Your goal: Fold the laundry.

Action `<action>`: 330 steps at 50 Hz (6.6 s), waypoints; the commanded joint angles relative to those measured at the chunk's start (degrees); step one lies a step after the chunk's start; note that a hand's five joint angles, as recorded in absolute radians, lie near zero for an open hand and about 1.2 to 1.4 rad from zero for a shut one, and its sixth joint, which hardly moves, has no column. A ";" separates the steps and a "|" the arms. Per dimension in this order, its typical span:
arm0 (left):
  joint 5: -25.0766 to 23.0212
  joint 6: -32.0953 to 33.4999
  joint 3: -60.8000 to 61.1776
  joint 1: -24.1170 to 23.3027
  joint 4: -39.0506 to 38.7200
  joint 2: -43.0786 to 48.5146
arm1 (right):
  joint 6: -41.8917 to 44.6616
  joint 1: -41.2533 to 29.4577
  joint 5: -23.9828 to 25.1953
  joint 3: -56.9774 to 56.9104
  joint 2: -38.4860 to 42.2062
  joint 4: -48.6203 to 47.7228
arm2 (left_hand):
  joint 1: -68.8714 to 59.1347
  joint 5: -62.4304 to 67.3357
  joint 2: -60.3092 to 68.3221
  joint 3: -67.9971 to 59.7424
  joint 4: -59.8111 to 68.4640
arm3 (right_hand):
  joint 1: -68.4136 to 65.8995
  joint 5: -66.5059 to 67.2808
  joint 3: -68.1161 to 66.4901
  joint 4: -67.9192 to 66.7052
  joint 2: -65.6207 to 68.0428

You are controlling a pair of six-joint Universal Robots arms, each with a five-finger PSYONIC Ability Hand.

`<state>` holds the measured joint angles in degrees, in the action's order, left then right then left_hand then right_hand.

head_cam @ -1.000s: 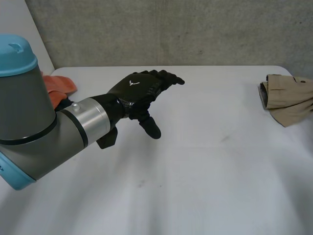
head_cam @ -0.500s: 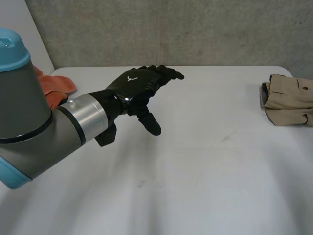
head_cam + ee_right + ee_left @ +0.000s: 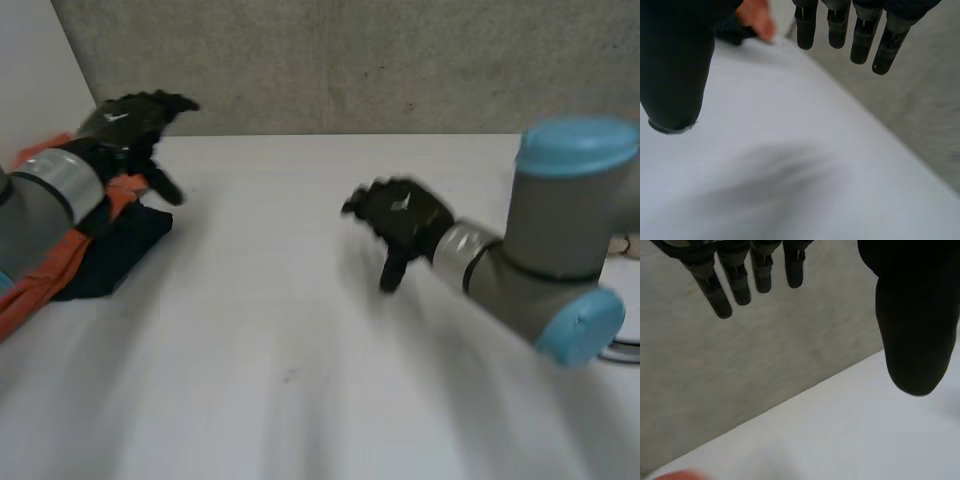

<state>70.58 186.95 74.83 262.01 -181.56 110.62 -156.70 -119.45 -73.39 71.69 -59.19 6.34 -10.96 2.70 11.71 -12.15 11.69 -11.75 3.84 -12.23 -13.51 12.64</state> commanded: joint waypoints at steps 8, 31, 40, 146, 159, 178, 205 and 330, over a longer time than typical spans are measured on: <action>4.90 33.19 -9.96 12.72 -4.41 21.90 | 0.78 0.54 -0.17 14.70 -4.44 -4.67 | 0.96 -2.70 -1.71 2.15 -1.69 | 1.75 -3.84 2.23 3.51 -2.64; 14.24 14.87 -2.42 -1.93 -12.24 10.15 | 0.78 5.63 -2.72 16.64 -7.25 -6.43 | -69.04 67.30 68.29 -67.85 68.31 | 1.75 -3.84 2.23 3.51 -2.64; 11.09 0.10 4.88 -24.50 -11.01 6.88 | 0.52 9.50 -6.50 15.58 -7.60 -7.48 | -69.04 67.30 68.29 -67.85 68.31 | 1.75 -3.84 2.23 3.51 -2.64; 2.64 6.94 1.72 -19.70 -2.39 20.42 | 8.87 14.16 8.97 -5.34 -18.15 15.11 | -34.67 32.94 33.92 -33.48 33.94 | -68.25 66.16 -67.77 -66.49 67.36; 12.12 5.53 4.35 -17.68 -2.74 5.86 | 13.60 15.31 3.87 -4.63 -15.35 18.43 | -69.04 67.30 68.29 -67.85 68.31 | -68.25 66.16 -67.77 -66.49 67.36; 20.03 14.76 -23.82 -14.60 -20.55 13.22 | 10.98 10.56 -15.71 -43.34 11.72 1.26 | -69.04 67.30 68.29 -67.85 68.31 | -68.25 66.16 -67.77 -66.49 67.36; 22.41 15.20 21.12 -16.00 -29.74 0.38 | 14.92 7.66 -8.87 0.61 -4.70 -2.42 | -69.04 67.30 68.29 -67.85 68.31 | -68.25 66.16 -67.77 -66.49 67.36; 17.04 -10.64 12.27 -11.61 -4.06 15.06 | 3.68 27.35 -3.78 15.67 -3.38 -11.35 | -37.93 36.19 37.17 -36.74 37.19 | -68.25 66.16 -67.77 -66.49 67.36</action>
<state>86.26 176.31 90.18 251.17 -185.70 123.15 -153.02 -92.14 -77.30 86.89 -62.49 -5.01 -37.89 27.11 37.29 -37.25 37.45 -56.88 57.01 -67.91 -68.20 67.42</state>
